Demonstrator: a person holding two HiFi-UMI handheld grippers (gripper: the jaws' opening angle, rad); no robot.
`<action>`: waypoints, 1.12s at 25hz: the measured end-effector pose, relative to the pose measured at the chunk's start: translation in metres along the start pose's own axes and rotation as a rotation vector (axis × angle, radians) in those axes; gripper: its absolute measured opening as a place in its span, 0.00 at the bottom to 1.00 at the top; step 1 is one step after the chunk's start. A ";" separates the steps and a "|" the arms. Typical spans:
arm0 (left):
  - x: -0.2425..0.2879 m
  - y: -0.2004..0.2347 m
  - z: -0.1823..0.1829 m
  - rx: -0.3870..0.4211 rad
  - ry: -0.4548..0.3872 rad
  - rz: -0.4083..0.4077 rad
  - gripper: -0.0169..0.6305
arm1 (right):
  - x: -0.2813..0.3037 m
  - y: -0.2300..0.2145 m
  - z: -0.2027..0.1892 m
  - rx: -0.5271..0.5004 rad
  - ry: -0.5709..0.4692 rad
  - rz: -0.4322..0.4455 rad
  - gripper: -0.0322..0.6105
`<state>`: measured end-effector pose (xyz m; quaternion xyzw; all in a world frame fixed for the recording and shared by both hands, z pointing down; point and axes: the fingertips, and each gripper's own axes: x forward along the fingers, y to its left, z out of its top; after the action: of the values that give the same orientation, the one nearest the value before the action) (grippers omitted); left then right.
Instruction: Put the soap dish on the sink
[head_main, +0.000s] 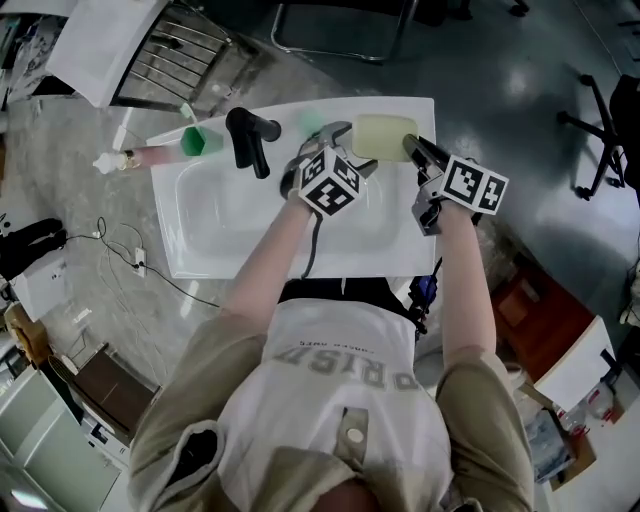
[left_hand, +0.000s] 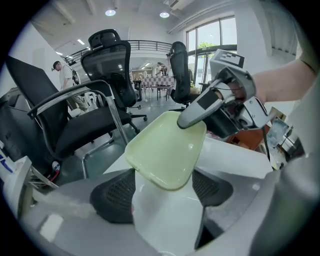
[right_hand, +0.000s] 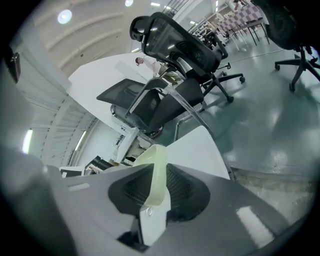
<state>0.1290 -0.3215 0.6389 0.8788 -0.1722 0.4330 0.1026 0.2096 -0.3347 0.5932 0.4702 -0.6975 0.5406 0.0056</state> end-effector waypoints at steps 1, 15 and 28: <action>0.003 0.000 -0.002 0.001 0.011 -0.003 0.60 | 0.002 -0.003 -0.001 0.007 0.004 -0.005 0.16; 0.016 0.003 -0.010 0.017 0.065 0.021 0.60 | 0.018 -0.027 -0.003 0.030 0.036 -0.077 0.16; 0.020 -0.003 -0.009 0.041 0.096 0.010 0.60 | 0.028 -0.036 -0.005 0.002 0.057 -0.142 0.16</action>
<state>0.1347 -0.3199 0.6606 0.8581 -0.1624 0.4787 0.0907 0.2147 -0.3479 0.6368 0.5031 -0.6614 0.5527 0.0630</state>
